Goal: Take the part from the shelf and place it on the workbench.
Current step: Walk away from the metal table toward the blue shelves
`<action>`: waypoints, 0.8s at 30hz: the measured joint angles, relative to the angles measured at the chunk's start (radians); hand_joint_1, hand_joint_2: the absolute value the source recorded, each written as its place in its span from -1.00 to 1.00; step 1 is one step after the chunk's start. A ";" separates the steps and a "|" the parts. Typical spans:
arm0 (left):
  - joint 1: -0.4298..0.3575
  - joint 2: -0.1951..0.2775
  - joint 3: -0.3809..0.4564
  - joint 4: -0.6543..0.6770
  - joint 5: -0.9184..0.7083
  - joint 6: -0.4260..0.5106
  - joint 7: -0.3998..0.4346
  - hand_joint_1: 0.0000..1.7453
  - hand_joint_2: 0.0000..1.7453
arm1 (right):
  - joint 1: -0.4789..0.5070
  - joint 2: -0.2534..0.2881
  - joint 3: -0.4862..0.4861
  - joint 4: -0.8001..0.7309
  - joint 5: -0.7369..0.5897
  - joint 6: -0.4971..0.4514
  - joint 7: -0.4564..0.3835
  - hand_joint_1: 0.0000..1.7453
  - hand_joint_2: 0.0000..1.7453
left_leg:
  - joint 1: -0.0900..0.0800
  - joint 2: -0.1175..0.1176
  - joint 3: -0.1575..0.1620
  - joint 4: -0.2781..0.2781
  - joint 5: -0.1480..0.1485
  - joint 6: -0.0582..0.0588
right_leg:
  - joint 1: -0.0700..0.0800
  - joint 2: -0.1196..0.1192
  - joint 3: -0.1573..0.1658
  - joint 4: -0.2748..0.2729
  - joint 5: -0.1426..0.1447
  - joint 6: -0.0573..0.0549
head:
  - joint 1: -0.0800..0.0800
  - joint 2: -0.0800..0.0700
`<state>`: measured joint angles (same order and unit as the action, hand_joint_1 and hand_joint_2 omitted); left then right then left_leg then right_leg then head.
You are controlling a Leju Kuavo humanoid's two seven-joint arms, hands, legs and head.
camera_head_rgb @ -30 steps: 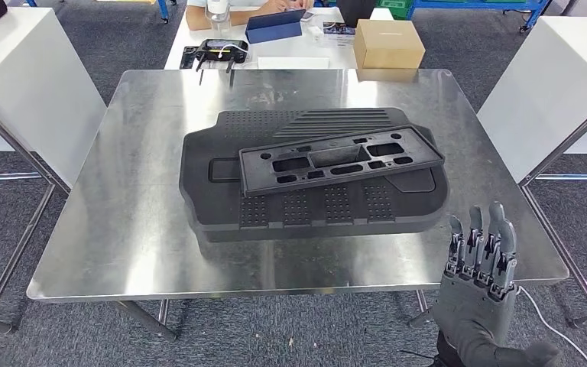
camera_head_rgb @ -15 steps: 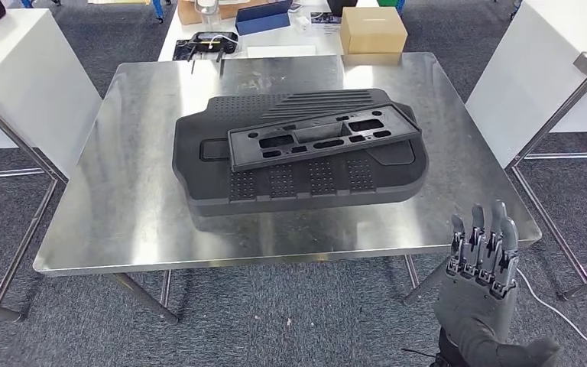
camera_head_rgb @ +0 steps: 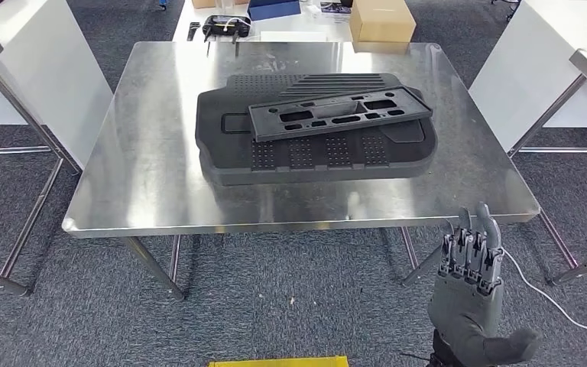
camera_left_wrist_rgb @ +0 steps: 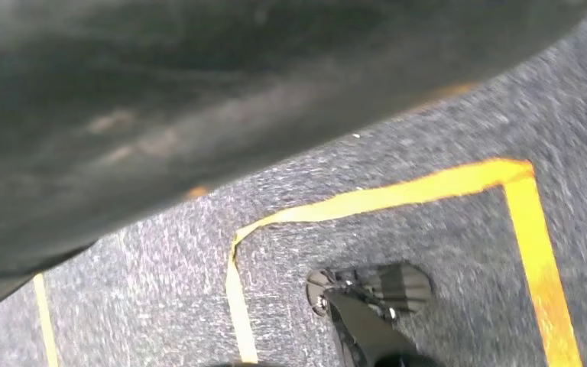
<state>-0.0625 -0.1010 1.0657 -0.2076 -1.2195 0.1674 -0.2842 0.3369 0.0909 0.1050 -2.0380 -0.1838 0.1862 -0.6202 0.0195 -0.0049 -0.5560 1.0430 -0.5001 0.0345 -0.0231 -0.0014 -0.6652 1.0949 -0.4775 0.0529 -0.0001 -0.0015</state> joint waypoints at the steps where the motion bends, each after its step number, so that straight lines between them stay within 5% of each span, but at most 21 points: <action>1: 0.000 0.001 0.000 0.000 -0.001 0.000 0.000 -1.00 -1.00 | 0.001 0.001 -0.003 0.004 0.003 -0.002 0.003 -1.00 -1.00 | -0.003 0.001 -0.014 0.000 0.012 0.006 | 0.001 0.000 -0.020 0.062 -0.046 -0.008 | 0.002 0.000; 3: 0.000 0.001 0.000 0.000 -0.005 -0.001 0.000 -1.00 -1.00 | 0.003 0.003 -0.007 0.012 0.008 -0.007 0.008 -1.00 -1.00 | -0.009 0.004 -0.045 0.001 0.036 0.009 | 0.003 0.000 -0.039 0.179 -0.098 -0.009 | 0.004 0.000; 5: 0.000 0.001 0.000 0.000 -0.010 -0.003 0.000 -1.00 -1.00 | 0.006 0.006 -0.011 0.020 0.010 -0.009 0.010 -1.00 -1.00 | -0.013 0.006 -0.074 0.001 0.059 0.009 | 0.006 0.000 -0.005 0.189 -0.079 0.004 | 0.004 0.000; 7: 0.000 0.000 0.000 0.000 -0.013 -0.003 0.001 -1.00 -1.00 | 0.007 0.008 -0.013 0.025 0.010 -0.010 0.010 -1.00 -1.00 | -0.014 0.006 -0.096 0.002 0.080 0.005 | 0.012 0.000 0.097 0.069 -0.049 0.010 | 0.004 0.000; 8: 0.000 0.000 0.000 0.000 -0.014 -0.003 0.001 -1.00 -1.00 | 0.006 0.010 -0.015 0.027 0.010 -0.011 0.010 -1.00 -1.00 | -0.015 0.006 -0.103 0.002 0.090 0.001 | 0.016 0.000 0.156 -0.010 -0.050 0.006 | 0.003 0.000; 10: -0.001 -0.001 0.000 0.000 -0.015 -0.003 0.002 -1.00 -1.00 | 0.006 0.015 -0.018 0.030 0.012 -0.013 0.011 -1.00 -1.00 | -0.014 0.007 -0.110 -0.002 0.112 -0.011 | 0.024 0.000 0.218 -0.108 -0.060 -0.007 | 0.003 0.000; 13: 0.001 0.000 0.000 0.000 -0.017 -0.003 0.001 -1.00 -1.00 | 0.007 0.019 -0.021 0.036 0.015 -0.018 0.012 -1.00 -1.00 | -0.009 0.007 -0.117 -0.004 0.122 -0.030 | 0.021 -0.001 0.202 -0.125 -0.039 -0.025 | 0.005 0.000; 15: 0.004 0.001 0.000 0.000 -0.018 -0.003 0.000 -1.00 -1.00 | 0.008 0.024 -0.022 0.040 0.017 -0.022 0.014 -1.00 -1.00 | -0.008 0.004 -0.135 0.056 0.046 -0.038 | 0.012 -0.004 0.185 -0.131 -0.016 -0.041 | 0.001 0.000; 17: 0.005 0.001 0.000 0.000 -0.023 -0.003 -0.001 -1.00 -1.00 | 0.009 0.028 -0.023 0.044 0.022 -0.028 0.015 -1.00 -1.00 | -0.005 0.002 -0.153 0.173 -0.054 -0.046 | 0.015 -0.005 0.164 -0.130 0.003 -0.049 | -0.002 0.000; 19: 0.005 0.001 0.000 0.000 -0.029 -0.003 -0.004 -1.00 -1.00 | 0.010 0.030 -0.023 0.049 0.031 -0.036 0.016 -1.00 -1.00 | 0.000 0.002 -0.146 0.252 -0.070 -0.055 | 0.016 -0.006 0.145 -0.126 0.021 -0.046 | -0.003 0.000; 20: 0.005 0.001 0.000 0.000 -0.031 -0.003 -0.005 -1.00 -1.00 | 0.010 0.031 -0.023 0.051 0.035 -0.040 0.016 -1.00 -1.00 | 0.004 0.002 -0.122 0.248 -0.049 -0.059 | 0.015 -0.006 0.134 -0.121 0.029 -0.042 | -0.003 0.000; 22: 0.003 0.000 0.000 0.000 -0.034 -0.003 -0.009 -1.00 -1.00 | 0.010 0.032 -0.024 0.053 0.044 -0.050 0.016 -1.00 -1.00 | 0.012 0.001 -0.034 0.149 -0.011 -0.068 | 0.012 -0.006 0.106 -0.103 0.039 -0.034 | -0.003 0.000; 24: 0.002 -0.001 0.000 0.000 -0.035 -0.003 -0.012 -1.00 -1.00 | 0.009 0.034 -0.024 0.054 0.050 -0.061 0.016 -1.00 -1.00 | 0.011 -0.004 0.032 0.042 -0.019 -0.072 | 0.013 -0.006 0.080 -0.082 0.047 -0.023 | -0.003 0.000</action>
<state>-0.0606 -0.1024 1.0652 -0.2073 -1.2543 0.1647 -0.2966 0.3454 0.1253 0.0810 -1.9842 -0.1340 0.1253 -0.6037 0.0308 -0.0090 -0.5239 1.0850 -0.5187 -0.0377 -0.0098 -0.0078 -0.5848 1.0127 -0.4305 0.0295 -0.0030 -0.0015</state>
